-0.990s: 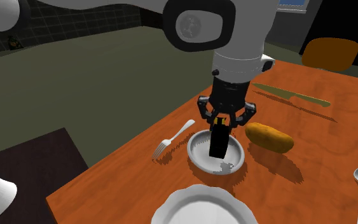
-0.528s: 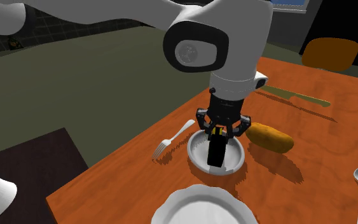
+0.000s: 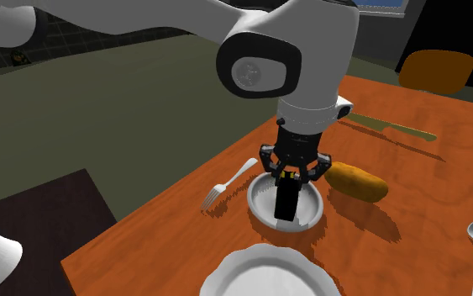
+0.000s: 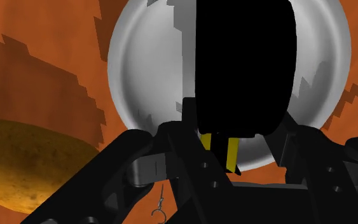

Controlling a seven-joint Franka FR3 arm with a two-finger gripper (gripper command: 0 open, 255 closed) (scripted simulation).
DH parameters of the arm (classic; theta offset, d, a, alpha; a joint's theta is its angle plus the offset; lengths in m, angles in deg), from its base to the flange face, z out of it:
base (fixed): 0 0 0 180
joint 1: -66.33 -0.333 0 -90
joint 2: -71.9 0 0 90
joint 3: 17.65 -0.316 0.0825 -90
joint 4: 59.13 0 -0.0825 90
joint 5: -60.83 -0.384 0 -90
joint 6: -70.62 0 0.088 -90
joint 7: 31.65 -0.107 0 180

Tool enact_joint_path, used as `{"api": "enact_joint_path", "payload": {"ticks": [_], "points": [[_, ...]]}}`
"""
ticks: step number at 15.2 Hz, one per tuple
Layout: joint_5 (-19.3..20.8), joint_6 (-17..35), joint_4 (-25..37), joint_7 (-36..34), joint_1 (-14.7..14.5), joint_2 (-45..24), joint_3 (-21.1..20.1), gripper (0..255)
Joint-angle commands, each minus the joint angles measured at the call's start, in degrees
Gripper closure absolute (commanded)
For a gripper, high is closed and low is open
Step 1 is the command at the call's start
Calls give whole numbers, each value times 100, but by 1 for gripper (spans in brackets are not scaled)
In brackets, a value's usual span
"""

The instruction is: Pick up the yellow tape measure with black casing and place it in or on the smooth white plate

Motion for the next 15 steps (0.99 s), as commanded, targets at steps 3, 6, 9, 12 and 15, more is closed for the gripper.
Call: {"api": "enact_joint_path", "payload": {"ticks": [3, 6, 9, 12, 15], "points": [[5, 8, -26, 2, 9, -18, 5, 0], [7, -2, -14, 0, 13, -18, 7, 0], [158, -417, 225, -95, 16, 197, 117, 0], [193, -533, 304, -120, 24, 245, 141, 0], [193, -533, 304, -120, 24, 245, 141, 0]]}}
